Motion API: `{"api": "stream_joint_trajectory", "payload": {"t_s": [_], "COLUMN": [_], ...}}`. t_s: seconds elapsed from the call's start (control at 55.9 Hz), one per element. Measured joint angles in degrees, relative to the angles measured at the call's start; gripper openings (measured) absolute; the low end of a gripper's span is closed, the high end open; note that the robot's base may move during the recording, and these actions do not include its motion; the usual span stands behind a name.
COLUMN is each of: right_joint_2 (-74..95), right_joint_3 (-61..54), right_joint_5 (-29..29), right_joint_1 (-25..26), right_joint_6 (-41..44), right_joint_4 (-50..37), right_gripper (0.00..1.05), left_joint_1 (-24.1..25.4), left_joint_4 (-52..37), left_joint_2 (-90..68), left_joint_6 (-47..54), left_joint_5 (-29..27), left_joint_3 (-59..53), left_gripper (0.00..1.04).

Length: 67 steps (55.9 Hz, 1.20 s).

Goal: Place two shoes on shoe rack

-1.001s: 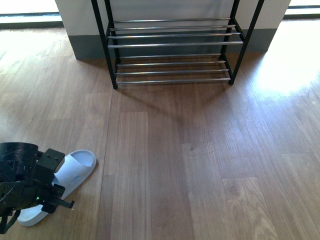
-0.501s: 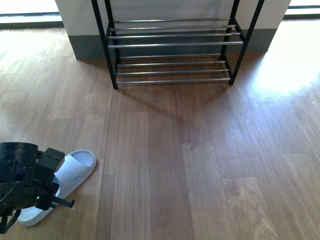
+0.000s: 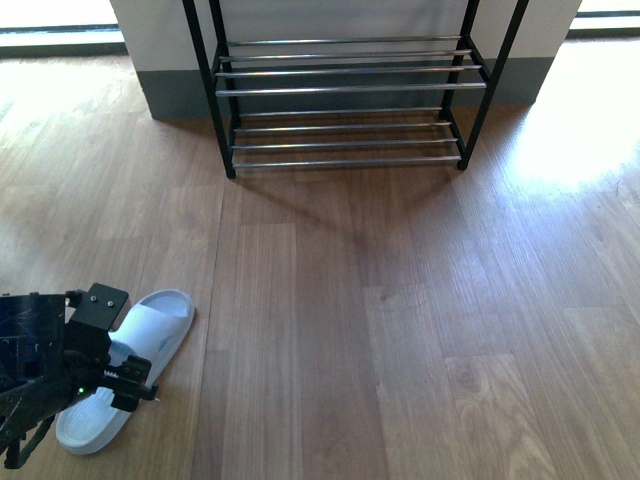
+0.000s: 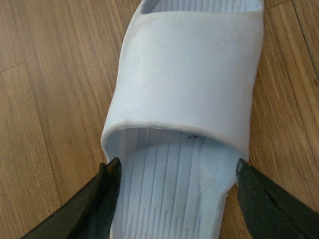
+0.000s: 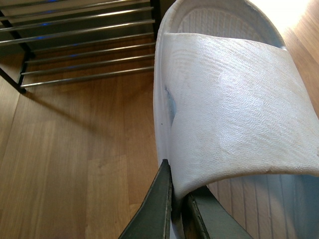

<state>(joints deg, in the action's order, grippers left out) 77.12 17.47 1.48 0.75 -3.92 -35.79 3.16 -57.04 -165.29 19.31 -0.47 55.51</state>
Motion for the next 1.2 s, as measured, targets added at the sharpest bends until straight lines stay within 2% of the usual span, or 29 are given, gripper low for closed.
{"api": "stream_joint_trajectory", "payload": {"t_s": [0.179, 0.483, 1.109, 1.127, 1.198], "right_joint_2": [0.00, 0.00, 0.00, 0.00, 0.00], "right_joint_3": [0.00, 0.00, 0.00, 0.00, 0.00], "right_joint_5": [0.00, 0.00, 0.00, 0.00, 0.00], "right_joint_1": [0.00, 0.00, 0.00, 0.00, 0.00], "right_joint_6": [0.00, 0.00, 0.00, 0.00, 0.00], "right_joint_4": [0.00, 0.00, 0.00, 0.00, 0.00], "right_gripper": [0.02, 0.02, 0.02, 0.02, 0.02], "left_joint_1": [0.00, 0.00, 0.00, 0.00, -0.07], "left_joint_4": [-2.16, 1.11, 0.83, 0.44, -11.50], "left_joint_2": [-0.37, -0.46, -0.52, -0.61, -2.32], "left_joint_6": [-2.82, -5.25, -5.35, -5.44, -7.28], "left_joint_5": [-0.59, 0.48, 0.55, 0.63, 1.66], "left_joint_3": [-0.20, -0.20, -0.22, -0.26, -2.34], "left_gripper": [0.97, 0.95, 0.95, 0.94, 0.80]}}
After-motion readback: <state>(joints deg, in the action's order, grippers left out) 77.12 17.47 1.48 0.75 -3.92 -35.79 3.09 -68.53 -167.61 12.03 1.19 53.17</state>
